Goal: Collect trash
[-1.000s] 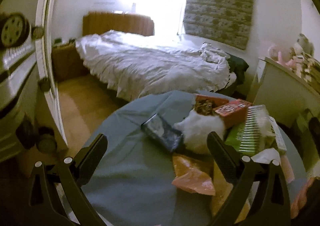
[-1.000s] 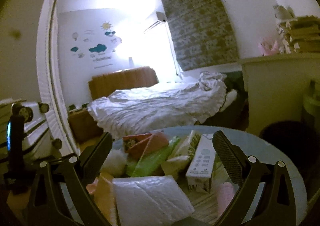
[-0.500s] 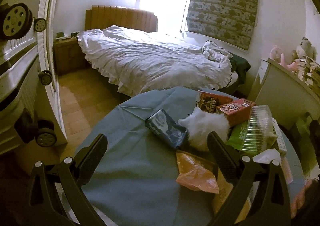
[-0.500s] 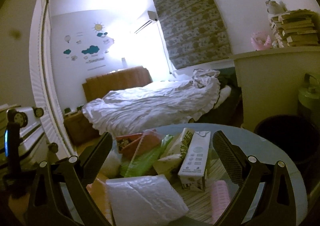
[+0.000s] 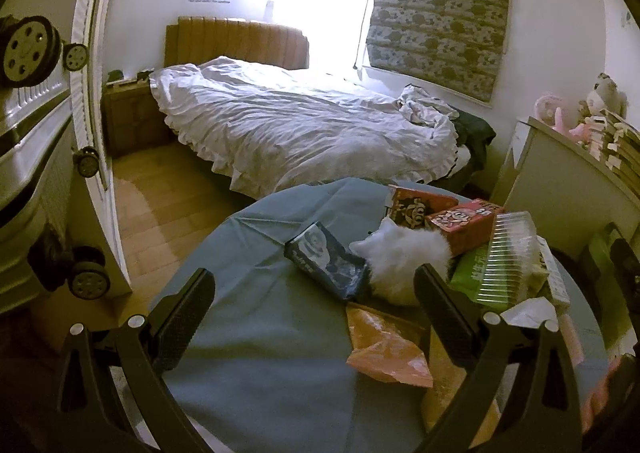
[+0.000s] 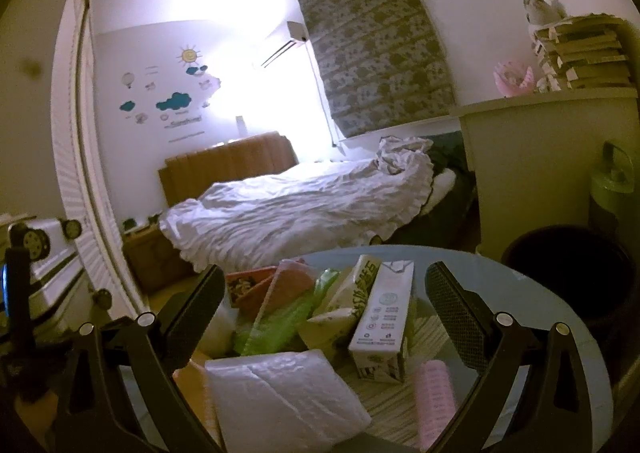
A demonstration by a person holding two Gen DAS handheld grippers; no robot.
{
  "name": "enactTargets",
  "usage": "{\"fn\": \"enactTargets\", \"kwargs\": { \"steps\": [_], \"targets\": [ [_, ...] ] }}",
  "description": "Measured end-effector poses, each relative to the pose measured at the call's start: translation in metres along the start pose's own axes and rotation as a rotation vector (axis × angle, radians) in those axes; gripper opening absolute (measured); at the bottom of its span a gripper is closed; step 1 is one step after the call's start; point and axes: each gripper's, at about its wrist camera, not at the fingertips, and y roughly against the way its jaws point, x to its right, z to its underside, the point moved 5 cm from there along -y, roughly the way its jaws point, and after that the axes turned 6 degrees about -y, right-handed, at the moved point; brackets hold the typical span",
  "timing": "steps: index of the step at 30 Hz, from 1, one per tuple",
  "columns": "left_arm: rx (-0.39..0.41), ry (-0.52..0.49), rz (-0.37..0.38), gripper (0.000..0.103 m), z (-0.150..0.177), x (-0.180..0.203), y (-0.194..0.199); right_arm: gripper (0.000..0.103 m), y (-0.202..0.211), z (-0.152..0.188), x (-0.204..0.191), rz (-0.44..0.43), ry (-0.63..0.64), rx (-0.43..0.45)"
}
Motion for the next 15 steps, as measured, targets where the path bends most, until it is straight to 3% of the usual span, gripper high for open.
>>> {"fn": "enactTargets", "kwargs": {
  "steps": [15],
  "targets": [
    [0.011, -0.014, 0.011, 0.098, -0.0012, 0.0053, 0.0016, 0.099, -0.0016, 0.0007, 0.0029, 0.007, -0.008, -0.005]
  ]
}}
